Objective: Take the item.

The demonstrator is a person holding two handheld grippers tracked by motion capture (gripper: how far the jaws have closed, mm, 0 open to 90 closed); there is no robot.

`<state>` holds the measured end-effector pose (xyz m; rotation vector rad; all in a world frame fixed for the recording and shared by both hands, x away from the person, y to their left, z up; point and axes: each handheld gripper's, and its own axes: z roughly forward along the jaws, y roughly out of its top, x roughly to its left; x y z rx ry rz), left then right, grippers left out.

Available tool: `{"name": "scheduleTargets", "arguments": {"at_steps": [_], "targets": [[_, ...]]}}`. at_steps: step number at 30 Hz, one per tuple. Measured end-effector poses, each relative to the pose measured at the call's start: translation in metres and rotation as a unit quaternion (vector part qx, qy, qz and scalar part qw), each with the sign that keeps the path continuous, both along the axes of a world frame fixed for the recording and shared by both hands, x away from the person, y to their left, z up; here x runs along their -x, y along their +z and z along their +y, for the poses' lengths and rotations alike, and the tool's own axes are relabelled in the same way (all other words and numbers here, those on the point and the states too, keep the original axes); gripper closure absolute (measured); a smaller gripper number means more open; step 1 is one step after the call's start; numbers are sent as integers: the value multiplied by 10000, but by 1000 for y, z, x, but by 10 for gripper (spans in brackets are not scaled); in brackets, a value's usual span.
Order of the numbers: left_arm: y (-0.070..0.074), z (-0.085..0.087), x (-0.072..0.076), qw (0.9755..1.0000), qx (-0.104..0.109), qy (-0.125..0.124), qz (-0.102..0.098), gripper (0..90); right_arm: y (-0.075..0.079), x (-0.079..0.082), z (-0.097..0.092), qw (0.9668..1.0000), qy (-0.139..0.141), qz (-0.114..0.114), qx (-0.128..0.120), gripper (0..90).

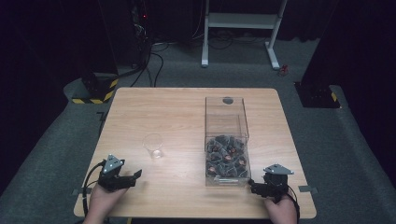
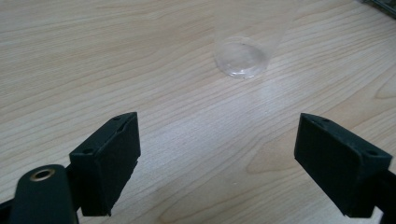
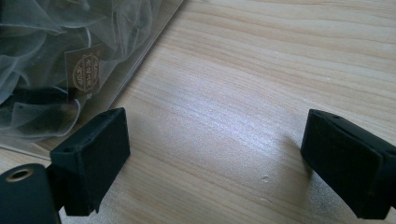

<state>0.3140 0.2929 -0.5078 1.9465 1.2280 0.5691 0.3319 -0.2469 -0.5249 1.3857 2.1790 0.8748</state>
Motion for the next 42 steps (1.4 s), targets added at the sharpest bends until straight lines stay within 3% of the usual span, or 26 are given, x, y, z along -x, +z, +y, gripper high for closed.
{"name": "scheduleTargets", "arguments": {"at_steps": [28, 42], "targets": [[11, -24, 8, 9989, 53, -366, -272, 185, 0, 1, 1, 10000, 22, 30, -19, 77], [17, -37, 13, 9970, 260, -564, -458, 201, 0, 1, 1, 10000, 81, 15, -10, 77]]}}
